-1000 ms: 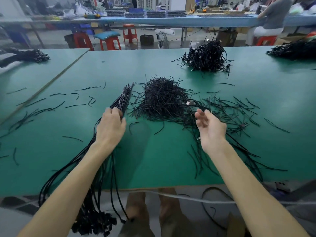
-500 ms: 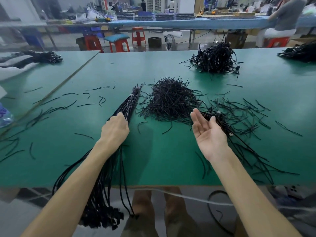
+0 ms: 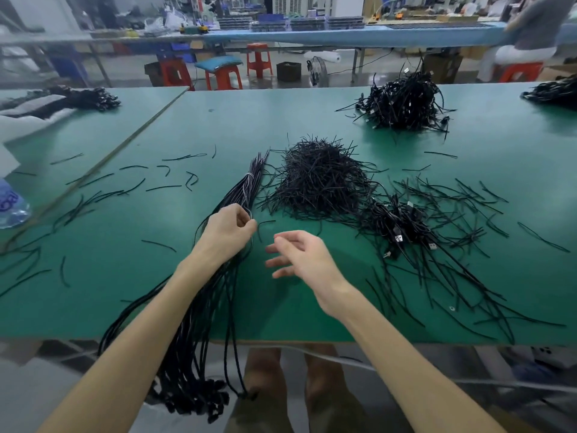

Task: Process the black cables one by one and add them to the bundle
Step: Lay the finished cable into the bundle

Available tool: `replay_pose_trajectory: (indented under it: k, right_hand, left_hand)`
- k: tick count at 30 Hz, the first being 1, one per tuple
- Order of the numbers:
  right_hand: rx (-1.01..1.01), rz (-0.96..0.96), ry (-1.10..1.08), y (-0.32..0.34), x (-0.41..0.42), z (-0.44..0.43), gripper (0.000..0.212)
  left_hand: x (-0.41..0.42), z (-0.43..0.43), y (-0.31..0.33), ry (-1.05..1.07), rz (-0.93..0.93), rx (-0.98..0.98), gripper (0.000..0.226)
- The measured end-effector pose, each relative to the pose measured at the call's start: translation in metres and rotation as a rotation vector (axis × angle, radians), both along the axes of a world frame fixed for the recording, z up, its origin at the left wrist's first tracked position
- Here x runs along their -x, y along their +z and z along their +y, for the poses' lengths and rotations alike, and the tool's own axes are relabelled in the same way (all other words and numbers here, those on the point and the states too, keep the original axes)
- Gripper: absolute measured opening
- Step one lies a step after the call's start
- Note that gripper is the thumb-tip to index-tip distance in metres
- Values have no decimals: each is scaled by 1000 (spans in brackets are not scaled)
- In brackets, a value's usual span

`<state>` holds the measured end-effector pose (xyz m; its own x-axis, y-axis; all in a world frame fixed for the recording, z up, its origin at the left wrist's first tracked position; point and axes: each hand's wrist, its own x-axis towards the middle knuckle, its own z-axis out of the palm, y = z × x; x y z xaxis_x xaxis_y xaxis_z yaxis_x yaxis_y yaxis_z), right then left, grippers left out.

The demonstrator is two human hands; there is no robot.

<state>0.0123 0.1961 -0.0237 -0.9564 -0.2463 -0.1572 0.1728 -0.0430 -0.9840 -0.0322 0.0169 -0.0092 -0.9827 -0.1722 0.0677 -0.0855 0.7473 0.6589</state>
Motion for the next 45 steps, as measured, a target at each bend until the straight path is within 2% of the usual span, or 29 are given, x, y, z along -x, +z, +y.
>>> replay_pose_trajectory:
  k: [4, 6, 8, 10, 13, 17, 20, 23, 27, 31, 35, 40, 45]
  right_hand:
    - [-192, 75, 42, -6, 1, -27, 34]
    - [-283, 111, 69, -6, 5, -40, 42]
    - [-371, 146, 77, -4, 9, -53, 44]
    - [-389, 145, 54, -4, 13, -64, 38]
    - [-452, 121, 27, -5, 20, -75, 29]
    - [-386, 156, 7, -10, 17, -77, 18]
    - [-447, 281, 26, -15, 14, -75, 30]
    - [-500, 359, 76, -19, 14, -72, 28]
    - [-326, 323, -21, -23, 15, -68, 20]
    - [-279, 223, -76, -25, 18, -71, 32]
    - [-348, 184, -100, -20, 24, -82, 38]
    - [-608, 151, -107, -17, 40, -96, 30]
    - [-567, 91, -137, -18, 48, -95, 22]
  left_hand:
    - [1, -8, -8, 107, 69, 92, 5]
    - [2, -16, -10, 154, 43, 184, 21]
    - [2, -23, -12, 111, -12, 229, 42]
    - [1, -28, -15, 34, -56, 203, 52]
    - [-2, -32, -22, -15, -68, 186, 54]
    - [-4, -34, -27, -24, -64, 153, 60]
    - [0, -36, -27, -16, -97, 98, 62]
    - [4, -41, -23, -27, -107, 28, 58]
    - [2, -44, -25, -31, -66, 60, 56]
    - [-2, -39, -32, -22, -8, 80, 52]
    - [-5, -37, -40, -3, 55, 142, 49]
    - [-5, -37, -44, -14, 50, 193, 52]
    - [-5, -40, -45, -7, 63, 176, 57]
